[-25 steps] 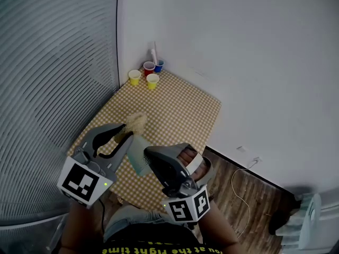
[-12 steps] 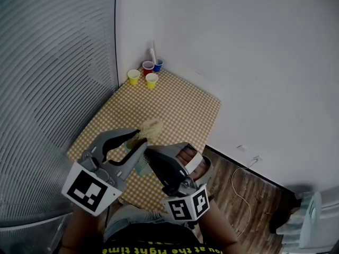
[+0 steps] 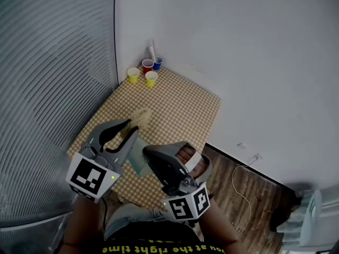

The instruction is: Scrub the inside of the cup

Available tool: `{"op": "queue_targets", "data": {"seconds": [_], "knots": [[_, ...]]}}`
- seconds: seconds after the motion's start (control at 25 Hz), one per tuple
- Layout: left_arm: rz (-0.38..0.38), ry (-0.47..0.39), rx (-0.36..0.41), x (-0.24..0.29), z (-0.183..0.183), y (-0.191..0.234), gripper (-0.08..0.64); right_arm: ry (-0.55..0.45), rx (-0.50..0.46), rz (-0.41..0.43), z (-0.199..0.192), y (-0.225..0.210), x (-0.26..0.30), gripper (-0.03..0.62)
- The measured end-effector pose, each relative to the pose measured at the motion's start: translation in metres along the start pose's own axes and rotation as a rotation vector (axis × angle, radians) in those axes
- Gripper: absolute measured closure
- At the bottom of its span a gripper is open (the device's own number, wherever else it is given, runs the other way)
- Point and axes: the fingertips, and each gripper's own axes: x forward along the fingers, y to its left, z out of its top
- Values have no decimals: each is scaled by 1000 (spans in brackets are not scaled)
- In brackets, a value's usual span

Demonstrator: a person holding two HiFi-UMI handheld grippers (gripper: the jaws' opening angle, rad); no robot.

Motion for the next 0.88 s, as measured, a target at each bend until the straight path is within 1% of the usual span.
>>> {"op": "queue_targets", "data": {"seconds": [0.08, 0.2, 0.36, 0.52, 0.68, 0.88], "knots": [[10, 0, -16, -1, -3, 4, 474, -12, 17, 1, 1, -1, -1, 568], [18, 8, -57, -4, -10, 11, 474, -30, 71, -5, 1, -5, -3, 568], [22, -7, -106, -10, -12, 19, 474, -37, 106, -22, 0, -10, -4, 568], [16, -20, -163, -12, -16, 22, 474, -63, 188, -39, -2, -17, -10, 568], [17, -23, -182, -13, -16, 21, 474, -70, 228, -50, -5, -23, -15, 568], [21, -20, -194, -16, -21, 25, 474, -95, 302, -66, -7, -29, -16, 568]]}}
